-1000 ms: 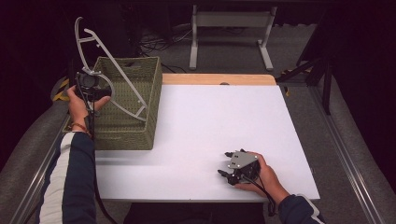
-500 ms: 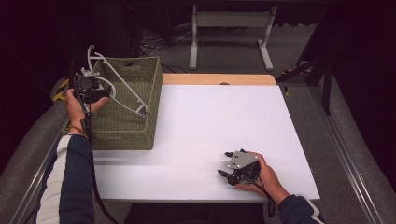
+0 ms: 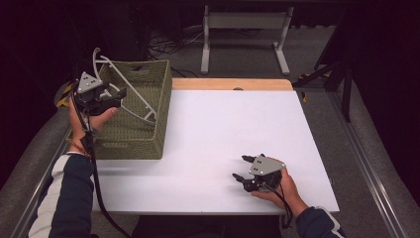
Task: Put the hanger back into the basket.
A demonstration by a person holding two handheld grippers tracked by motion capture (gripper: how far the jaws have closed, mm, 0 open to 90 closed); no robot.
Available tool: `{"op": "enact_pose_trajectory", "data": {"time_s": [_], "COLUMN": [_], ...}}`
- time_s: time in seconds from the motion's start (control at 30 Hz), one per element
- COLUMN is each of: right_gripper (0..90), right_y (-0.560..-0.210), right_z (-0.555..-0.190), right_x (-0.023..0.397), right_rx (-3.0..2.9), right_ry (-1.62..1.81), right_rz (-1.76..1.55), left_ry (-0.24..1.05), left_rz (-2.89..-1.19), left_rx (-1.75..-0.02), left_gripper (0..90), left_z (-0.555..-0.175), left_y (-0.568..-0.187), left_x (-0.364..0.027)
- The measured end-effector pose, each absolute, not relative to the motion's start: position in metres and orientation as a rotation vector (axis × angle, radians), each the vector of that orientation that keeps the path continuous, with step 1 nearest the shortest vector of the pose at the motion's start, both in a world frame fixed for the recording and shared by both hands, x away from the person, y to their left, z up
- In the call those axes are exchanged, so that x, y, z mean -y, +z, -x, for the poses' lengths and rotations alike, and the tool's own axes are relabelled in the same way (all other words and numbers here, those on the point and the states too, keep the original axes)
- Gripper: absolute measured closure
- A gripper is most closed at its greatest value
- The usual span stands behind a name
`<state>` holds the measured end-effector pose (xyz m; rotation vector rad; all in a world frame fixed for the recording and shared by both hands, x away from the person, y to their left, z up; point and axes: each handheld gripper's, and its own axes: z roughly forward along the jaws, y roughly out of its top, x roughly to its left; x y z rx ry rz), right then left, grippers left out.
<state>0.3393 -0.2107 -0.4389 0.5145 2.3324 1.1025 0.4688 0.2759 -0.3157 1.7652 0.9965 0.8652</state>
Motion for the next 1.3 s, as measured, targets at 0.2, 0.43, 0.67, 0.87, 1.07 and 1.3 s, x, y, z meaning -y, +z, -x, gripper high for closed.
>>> {"op": "enact_pose_trajectory", "data": {"time_s": [0.2, 0.43, 0.67, 0.87, 1.07, 1.3], "right_gripper": [32.4, 30.9, 29.7, 26.0, 20.9, 19.4], "right_y": [-0.435, -0.43, -0.429, -0.429, -0.429, -0.431], "right_z": [-0.339, -0.338, -0.338, -0.34, -0.341, -0.337], "right_x": [0.214, 0.217, 0.219, 0.222, 0.225, 0.225], "right_rx": [-2.302, -2.265, -2.253, -2.23, -2.206, -2.193], "right_ry": [1.13, 1.157, 1.16, 1.161, 1.175, 1.161], "right_rz": [-0.538, -0.561, -0.567, -0.593, -0.632, -0.621], "left_ry": [0.828, 0.793, 0.748, 0.72, 0.684, 0.66], "left_rz": [-1.732, -1.716, -1.719, -1.711, -1.745, -1.773], "left_rx": [-0.885, -0.773, -0.713, -0.634, -0.561, -0.519], "left_gripper": [24.7, 19.5, 14.7, 10.1, 7.5, 7.5], "left_z": [-0.445, -0.421, -0.408, -0.388, -0.368, -0.351], "left_y": [-0.315, -0.321, -0.329, -0.336, -0.35, -0.369], "left_x": [-0.259, -0.237, -0.217, -0.196, -0.178, -0.164]}}
